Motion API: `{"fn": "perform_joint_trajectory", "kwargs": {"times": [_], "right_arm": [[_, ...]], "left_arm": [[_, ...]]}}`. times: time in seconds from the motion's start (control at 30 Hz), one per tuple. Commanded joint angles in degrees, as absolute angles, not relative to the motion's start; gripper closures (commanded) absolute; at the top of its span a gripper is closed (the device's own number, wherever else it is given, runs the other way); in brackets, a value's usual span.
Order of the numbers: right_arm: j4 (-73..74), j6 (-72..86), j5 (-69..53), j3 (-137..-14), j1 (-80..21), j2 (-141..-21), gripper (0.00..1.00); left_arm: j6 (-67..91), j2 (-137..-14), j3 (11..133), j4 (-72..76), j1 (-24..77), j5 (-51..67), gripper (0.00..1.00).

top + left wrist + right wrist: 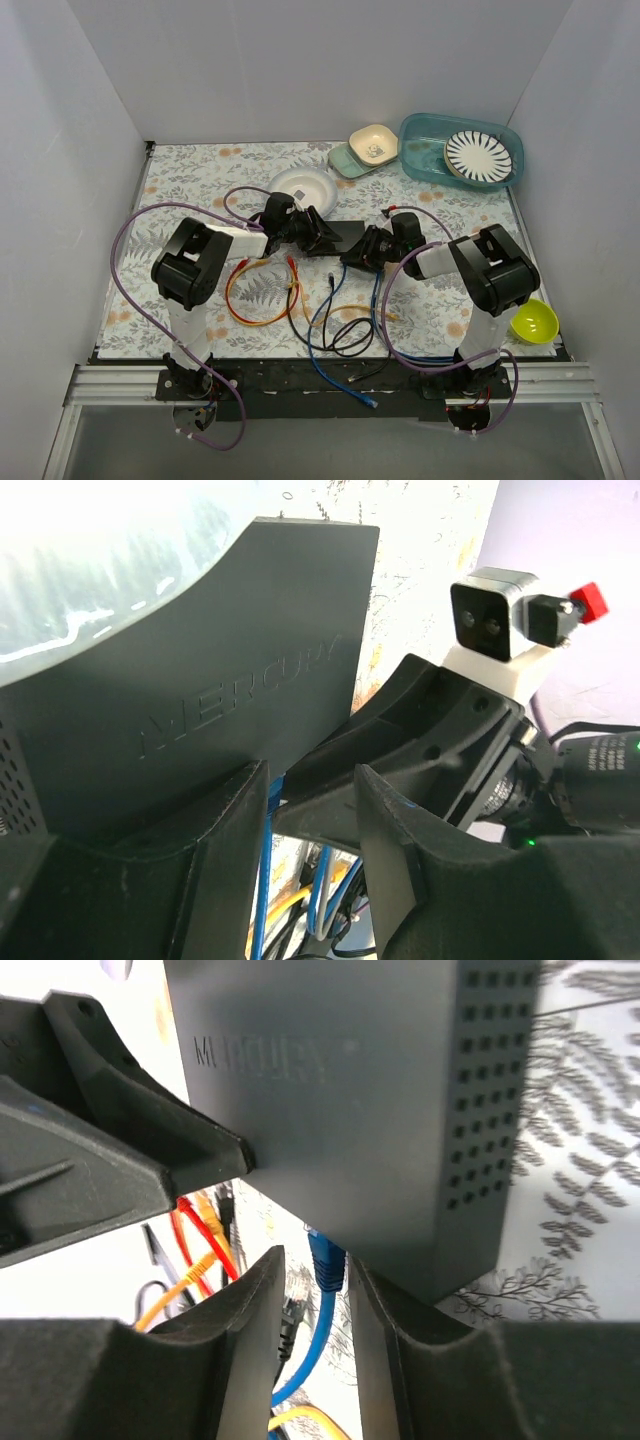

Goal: Pull the plug from the switch port

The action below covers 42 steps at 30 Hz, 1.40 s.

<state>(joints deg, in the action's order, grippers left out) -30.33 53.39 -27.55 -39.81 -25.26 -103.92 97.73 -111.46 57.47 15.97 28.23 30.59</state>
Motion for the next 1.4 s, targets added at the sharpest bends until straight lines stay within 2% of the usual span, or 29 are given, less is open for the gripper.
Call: {"fn": "perform_joint_trajectory", "kwargs": {"times": [0.0,0.43,0.87,1.2,1.37], "right_arm": [[-37.96,58.09,-26.1,-37.62,-23.73,-106.26,0.6],[-54.92,73.64,-25.93,-32.61,-22.5,-109.77,0.64],[-50.27,71.98,-25.93,-37.26,-23.9,-111.97,0.67],[-49.13,71.72,-27.24,-38.24,-25.14,-113.38,0.99],[-46.59,67.6,-30.75,-38.32,-25.31,-113.38,0.99]], "left_arm": [[95.01,-110.39,54.93,8.79,27.86,27.07,0.59],[94.48,-110.39,54.58,8.79,27.77,27.07,0.59],[93.43,-109.95,53.53,8.96,27.77,27.33,0.59],[92.99,-109.34,52.38,9.05,27.77,28.21,0.59],[94.39,-109.95,52.03,11.16,27.77,29.97,0.59]]}}
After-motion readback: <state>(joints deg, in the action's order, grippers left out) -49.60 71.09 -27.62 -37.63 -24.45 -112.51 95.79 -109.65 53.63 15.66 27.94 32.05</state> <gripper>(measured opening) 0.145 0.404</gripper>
